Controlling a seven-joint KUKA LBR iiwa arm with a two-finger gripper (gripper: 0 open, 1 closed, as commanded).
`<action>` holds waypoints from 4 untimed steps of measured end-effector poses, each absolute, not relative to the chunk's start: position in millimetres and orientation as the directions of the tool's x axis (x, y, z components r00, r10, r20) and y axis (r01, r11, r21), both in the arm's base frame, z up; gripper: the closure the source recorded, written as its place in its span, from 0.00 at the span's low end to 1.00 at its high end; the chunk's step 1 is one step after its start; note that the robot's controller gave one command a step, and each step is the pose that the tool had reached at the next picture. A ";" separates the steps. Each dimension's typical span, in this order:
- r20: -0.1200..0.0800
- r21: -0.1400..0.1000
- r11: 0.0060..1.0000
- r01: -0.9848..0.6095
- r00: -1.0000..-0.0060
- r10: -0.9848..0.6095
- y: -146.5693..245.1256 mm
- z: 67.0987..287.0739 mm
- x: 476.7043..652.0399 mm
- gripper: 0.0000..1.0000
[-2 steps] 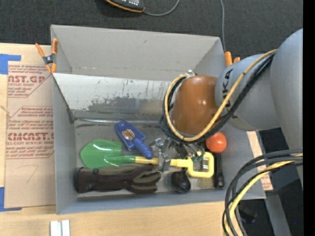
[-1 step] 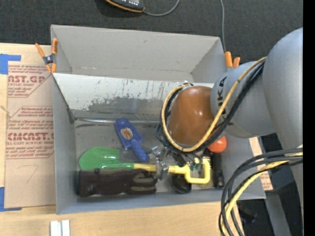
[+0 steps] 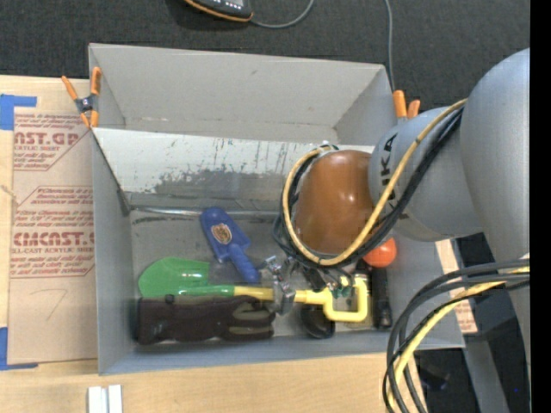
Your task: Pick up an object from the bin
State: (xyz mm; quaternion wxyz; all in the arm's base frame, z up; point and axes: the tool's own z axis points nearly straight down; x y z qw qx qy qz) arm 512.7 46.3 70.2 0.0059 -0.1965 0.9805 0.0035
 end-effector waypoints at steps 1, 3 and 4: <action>-0.012 0.005 0.923 -0.385 -0.923 -0.385 46.2 70.6 512.5 1.00; -0.007 0.007 0.885 -0.466 -0.885 -0.466 49.6 281.2 521.6 1.00; -0.011 0.006 0.925 -0.380 -0.925 -0.380 32.7 174.8 512.9 1.00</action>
Offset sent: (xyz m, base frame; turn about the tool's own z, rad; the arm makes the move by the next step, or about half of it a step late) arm 0.0063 -0.0250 0.1659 -0.0033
